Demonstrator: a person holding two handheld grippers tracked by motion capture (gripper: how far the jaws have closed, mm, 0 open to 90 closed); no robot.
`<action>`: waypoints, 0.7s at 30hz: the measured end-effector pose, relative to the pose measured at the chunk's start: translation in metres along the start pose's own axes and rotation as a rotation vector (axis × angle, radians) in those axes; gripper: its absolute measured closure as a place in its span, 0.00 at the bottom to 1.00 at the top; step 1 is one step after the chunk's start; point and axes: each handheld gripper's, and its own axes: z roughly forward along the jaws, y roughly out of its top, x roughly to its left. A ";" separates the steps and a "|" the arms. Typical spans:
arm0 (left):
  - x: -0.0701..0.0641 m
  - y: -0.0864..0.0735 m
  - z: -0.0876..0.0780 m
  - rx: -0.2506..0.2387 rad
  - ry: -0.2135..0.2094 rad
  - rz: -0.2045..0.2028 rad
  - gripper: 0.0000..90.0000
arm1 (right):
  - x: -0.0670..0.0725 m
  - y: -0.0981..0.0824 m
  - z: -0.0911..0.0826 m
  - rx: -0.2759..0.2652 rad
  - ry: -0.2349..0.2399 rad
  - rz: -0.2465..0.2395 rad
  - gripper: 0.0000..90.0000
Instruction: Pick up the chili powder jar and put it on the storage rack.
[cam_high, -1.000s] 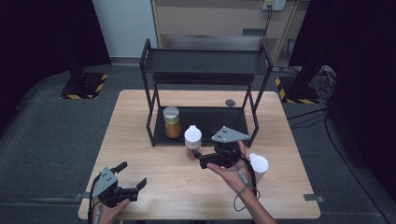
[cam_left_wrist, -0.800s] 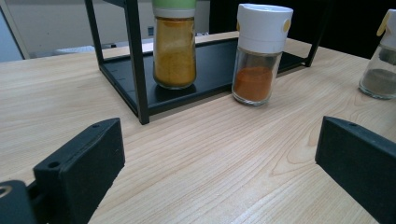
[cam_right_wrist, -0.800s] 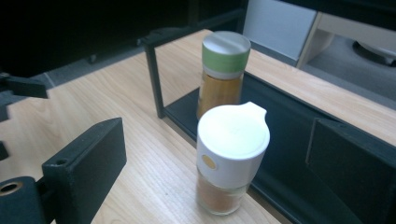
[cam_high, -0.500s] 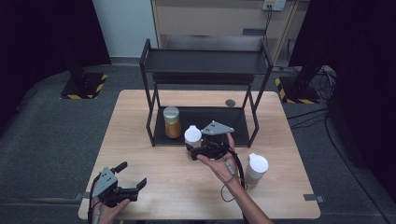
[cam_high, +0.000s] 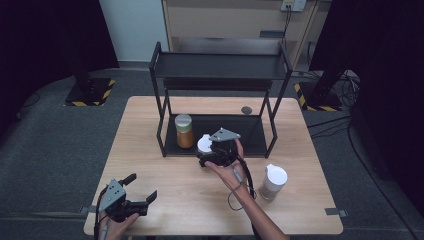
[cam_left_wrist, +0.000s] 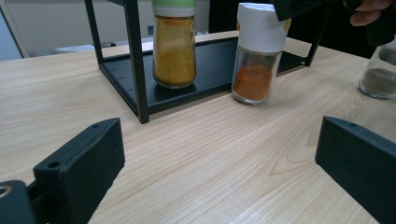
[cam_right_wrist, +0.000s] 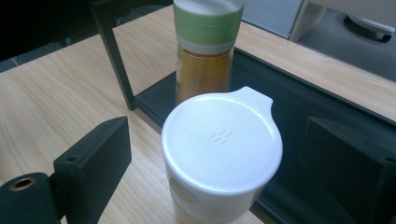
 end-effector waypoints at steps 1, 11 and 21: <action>0.000 0.000 0.000 0.001 0.000 0.000 0.00 | 0.000 0.000 0.002 0.000 0.000 0.007 0.12; 0.000 0.000 0.000 -0.001 0.002 -0.004 0.00 | 0.008 -0.003 0.018 0.036 -0.041 -0.010 0.20; 0.000 0.000 0.000 -0.001 0.003 -0.005 0.00 | 0.006 -0.004 0.020 0.037 -0.031 -0.012 0.34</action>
